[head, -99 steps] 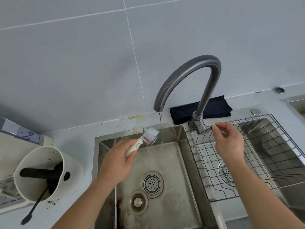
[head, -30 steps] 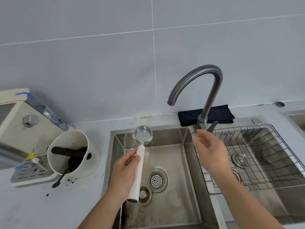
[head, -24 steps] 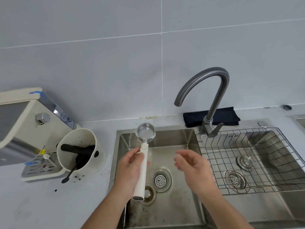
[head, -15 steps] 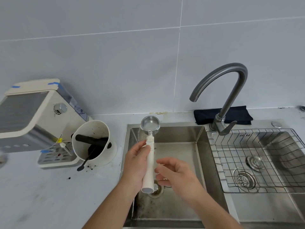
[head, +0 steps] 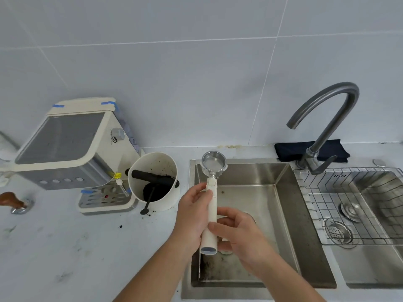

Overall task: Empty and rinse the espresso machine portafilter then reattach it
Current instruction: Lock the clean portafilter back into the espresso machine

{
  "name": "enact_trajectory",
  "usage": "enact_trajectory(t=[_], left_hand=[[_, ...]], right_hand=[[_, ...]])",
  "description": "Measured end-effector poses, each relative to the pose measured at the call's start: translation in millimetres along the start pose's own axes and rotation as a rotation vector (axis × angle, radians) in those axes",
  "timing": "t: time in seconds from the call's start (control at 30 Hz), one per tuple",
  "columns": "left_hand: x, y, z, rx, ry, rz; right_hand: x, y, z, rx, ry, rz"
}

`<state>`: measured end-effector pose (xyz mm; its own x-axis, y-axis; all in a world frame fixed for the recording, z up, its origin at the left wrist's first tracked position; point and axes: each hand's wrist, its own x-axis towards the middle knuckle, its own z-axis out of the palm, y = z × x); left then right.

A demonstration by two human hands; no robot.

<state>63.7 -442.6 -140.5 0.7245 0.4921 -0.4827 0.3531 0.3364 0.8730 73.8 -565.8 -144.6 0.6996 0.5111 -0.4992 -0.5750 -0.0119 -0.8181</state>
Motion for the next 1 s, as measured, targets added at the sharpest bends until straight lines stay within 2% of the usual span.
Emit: enact_trajectory(t=[0.3,0.77,1.0], left_hand=[[-6,13,-79,0.05,-0.078,0.035],[-20,5,-185,0.179,-0.202,0.033],[-21,-1,-244,0.341,-0.276,0.026]], right_hand=[[-5,21,67,-0.059,0.0,0.026],[-19,62,153,-0.061,-0.1,0.097],[-16,85,189,-0.108,-0.163,0.193]])
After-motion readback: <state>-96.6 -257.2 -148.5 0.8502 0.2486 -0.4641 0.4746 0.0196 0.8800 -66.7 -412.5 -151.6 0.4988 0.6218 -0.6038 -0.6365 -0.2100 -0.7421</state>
